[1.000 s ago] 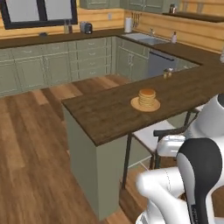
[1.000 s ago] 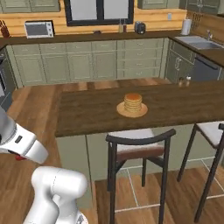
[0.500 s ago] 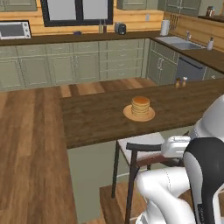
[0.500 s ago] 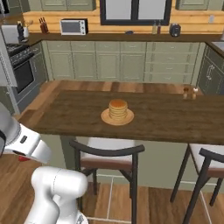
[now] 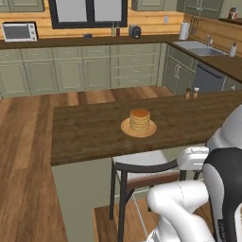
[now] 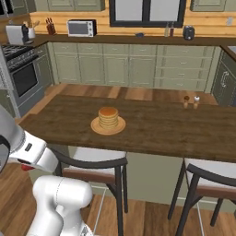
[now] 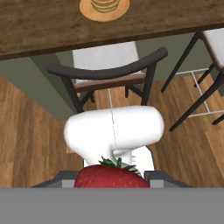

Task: Take the strawberry from the fridge and place it on top of the pancake, located on the dining counter.

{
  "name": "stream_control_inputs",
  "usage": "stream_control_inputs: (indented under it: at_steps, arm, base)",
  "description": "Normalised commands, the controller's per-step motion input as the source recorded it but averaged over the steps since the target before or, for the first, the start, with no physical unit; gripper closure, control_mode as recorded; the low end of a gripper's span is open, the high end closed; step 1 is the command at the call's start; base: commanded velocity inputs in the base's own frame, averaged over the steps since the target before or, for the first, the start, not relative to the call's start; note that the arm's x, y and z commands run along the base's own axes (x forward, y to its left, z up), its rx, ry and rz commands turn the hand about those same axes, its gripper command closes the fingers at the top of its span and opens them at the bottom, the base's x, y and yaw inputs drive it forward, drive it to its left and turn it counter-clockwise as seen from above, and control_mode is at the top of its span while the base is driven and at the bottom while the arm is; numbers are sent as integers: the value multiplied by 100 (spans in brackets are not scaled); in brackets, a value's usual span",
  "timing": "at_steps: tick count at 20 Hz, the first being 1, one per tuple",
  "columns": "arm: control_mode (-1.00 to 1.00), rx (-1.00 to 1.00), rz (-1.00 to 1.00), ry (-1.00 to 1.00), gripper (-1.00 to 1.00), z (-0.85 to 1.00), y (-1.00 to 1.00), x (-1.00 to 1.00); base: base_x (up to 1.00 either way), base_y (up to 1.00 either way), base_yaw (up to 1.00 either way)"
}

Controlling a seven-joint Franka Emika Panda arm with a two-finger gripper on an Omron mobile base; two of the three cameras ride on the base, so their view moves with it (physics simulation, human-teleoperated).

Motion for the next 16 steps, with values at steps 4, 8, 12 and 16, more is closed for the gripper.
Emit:
stream_control_inputs:
  at_steps: [4,8,12,16]
  arm:
    - [100,0,0,0,100,0,0,0]
    - [100,0,0,0,100,0,0,0]
    - [100,0,0,0,100,0,0,0]
    - [100,0,0,0,100,0,0,0]
  base:
    - [86,0,1]
    - [41,-12,0]
    - [0,0,0]
    - [0,0,0]
